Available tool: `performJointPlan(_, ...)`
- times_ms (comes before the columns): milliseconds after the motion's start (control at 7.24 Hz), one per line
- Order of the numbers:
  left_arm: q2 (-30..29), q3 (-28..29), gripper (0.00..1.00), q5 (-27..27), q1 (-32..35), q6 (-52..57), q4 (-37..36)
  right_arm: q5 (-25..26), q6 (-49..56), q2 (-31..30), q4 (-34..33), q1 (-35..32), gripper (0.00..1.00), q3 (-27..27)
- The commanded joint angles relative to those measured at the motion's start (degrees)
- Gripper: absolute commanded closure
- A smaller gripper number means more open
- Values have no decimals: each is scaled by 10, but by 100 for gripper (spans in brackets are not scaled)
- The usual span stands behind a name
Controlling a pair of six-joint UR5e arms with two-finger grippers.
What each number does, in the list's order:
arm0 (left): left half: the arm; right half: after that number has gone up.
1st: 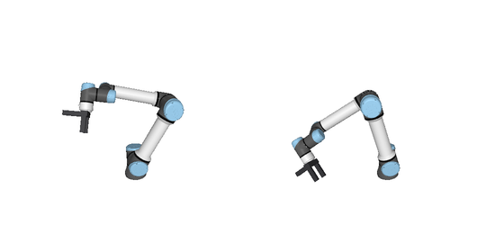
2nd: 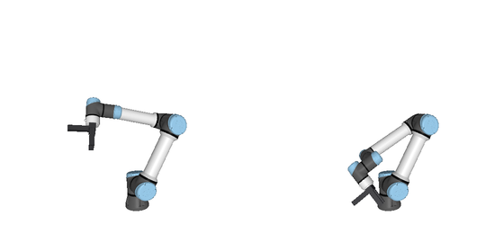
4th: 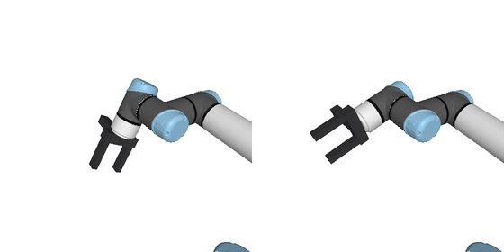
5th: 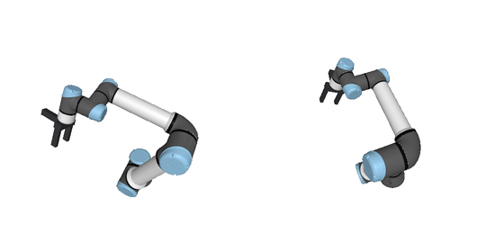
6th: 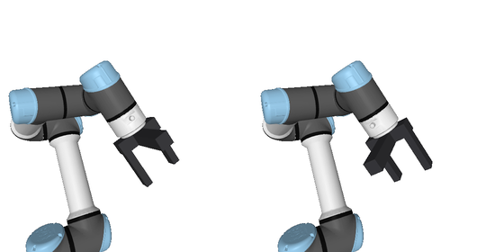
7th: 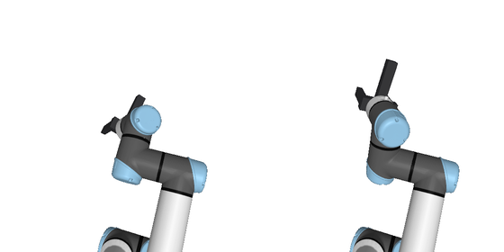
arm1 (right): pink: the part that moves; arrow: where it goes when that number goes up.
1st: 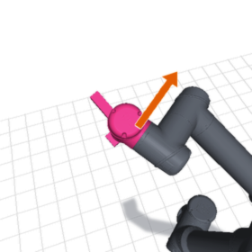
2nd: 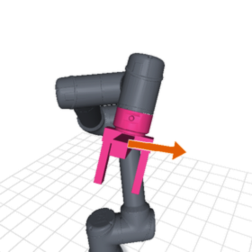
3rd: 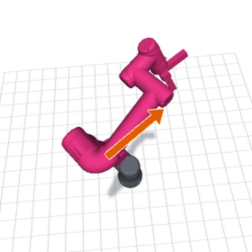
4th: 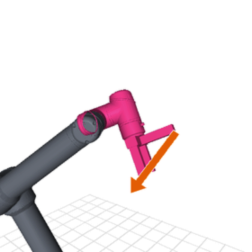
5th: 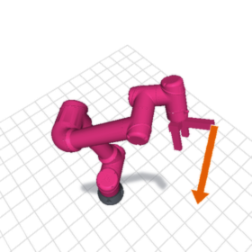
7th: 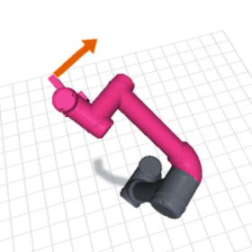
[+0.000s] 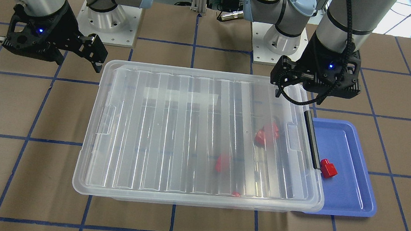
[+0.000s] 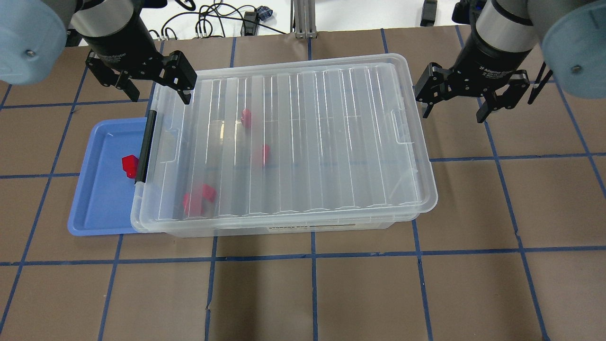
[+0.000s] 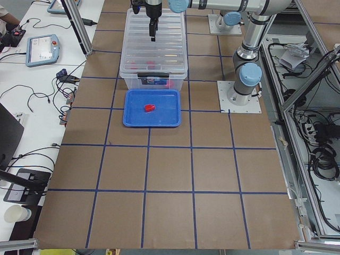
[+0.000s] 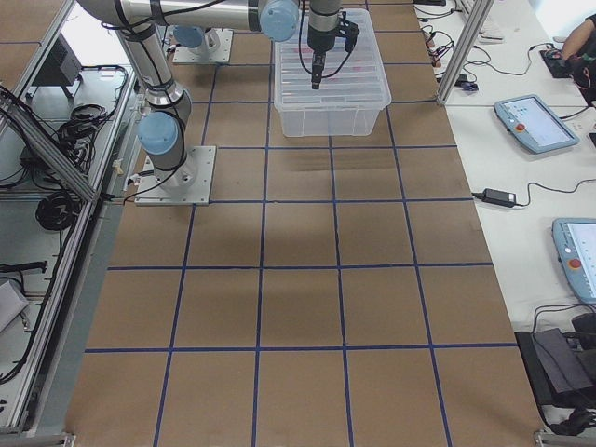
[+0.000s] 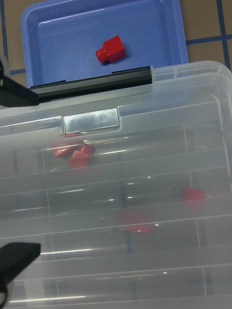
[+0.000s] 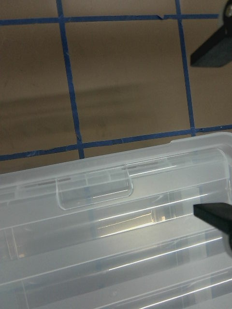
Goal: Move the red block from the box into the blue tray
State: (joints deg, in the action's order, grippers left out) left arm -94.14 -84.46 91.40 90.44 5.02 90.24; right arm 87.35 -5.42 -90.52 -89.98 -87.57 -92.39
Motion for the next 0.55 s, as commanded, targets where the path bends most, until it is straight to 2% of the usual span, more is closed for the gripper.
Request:
performJointPlan(0, 0, 0, 0, 0, 0, -1, 0, 0, -1, -7, 1, 0, 0, -1)
performJointPlan(414, 0, 0, 0, -2, 0, -1, 0, 8, -2, -37, 25, -1, 0, -15)
